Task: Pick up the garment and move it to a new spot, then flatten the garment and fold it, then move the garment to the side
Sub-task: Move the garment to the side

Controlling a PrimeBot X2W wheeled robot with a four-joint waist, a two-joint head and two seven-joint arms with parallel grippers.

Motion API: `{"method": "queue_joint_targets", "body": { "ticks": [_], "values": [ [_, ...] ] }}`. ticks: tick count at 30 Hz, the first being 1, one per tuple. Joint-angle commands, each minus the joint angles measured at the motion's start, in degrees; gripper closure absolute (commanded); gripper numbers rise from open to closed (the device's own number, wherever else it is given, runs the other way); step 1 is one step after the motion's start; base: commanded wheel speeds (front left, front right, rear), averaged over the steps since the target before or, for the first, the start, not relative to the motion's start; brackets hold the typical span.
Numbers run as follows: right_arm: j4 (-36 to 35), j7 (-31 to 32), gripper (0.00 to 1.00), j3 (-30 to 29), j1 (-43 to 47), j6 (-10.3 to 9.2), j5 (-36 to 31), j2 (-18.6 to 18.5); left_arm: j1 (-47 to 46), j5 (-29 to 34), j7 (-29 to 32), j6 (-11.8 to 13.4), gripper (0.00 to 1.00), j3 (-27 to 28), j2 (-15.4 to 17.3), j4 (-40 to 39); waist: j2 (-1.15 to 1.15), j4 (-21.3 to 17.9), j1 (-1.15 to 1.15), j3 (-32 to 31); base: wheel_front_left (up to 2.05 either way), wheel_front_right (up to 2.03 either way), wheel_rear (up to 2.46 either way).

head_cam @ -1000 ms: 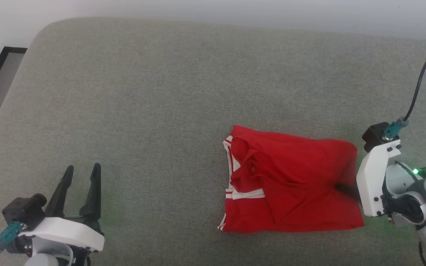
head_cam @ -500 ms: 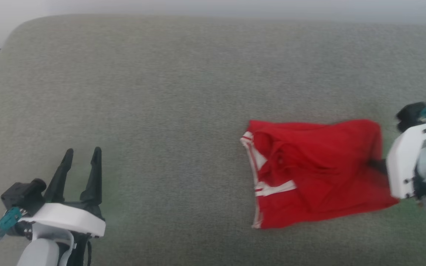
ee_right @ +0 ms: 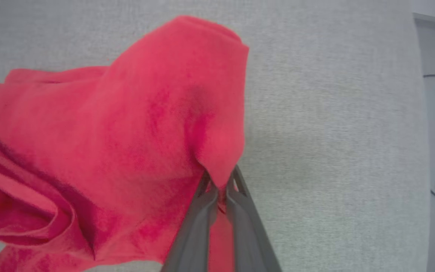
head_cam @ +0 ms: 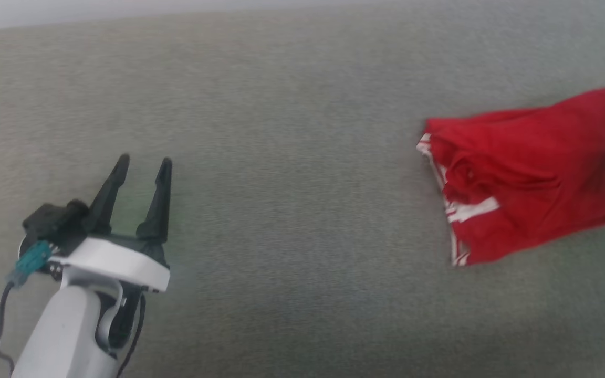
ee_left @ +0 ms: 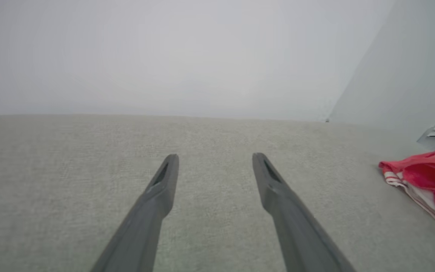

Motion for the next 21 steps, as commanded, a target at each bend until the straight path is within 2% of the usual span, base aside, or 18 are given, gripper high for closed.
{"method": "queue_joint_targets", "body": {
  "ticks": [1,13,21],
  "values": [
    [1.11,-1.52,1.0,0.15,-1.87,-0.08,-0.35,-0.41,-1.58,0.33,-0.28,-0.18,0.0,-0.86,0.47,0.18,0.0,-2.92,0.0,1.85,0.0,0.0,0.0],
    [11.09,-12.96,1.0,3.46,-11.83,-0.08,-2.92,-2.67,-9.67,1.91,-0.27,-0.18,0.0,-7.89,2.38,-0.3,0.0,-10.35,0.0,6.92,0.0,0.0,0.0],
    [19.45,-21.58,1.0,6.13,-18.43,-0.08,-6.11,-4.23,-15.12,1.02,-0.28,-0.18,0.0,-12.71,4.01,0.52,0.0,-13.18,0.0,10.42,0.0,0.0,0.0]
  ]
}}
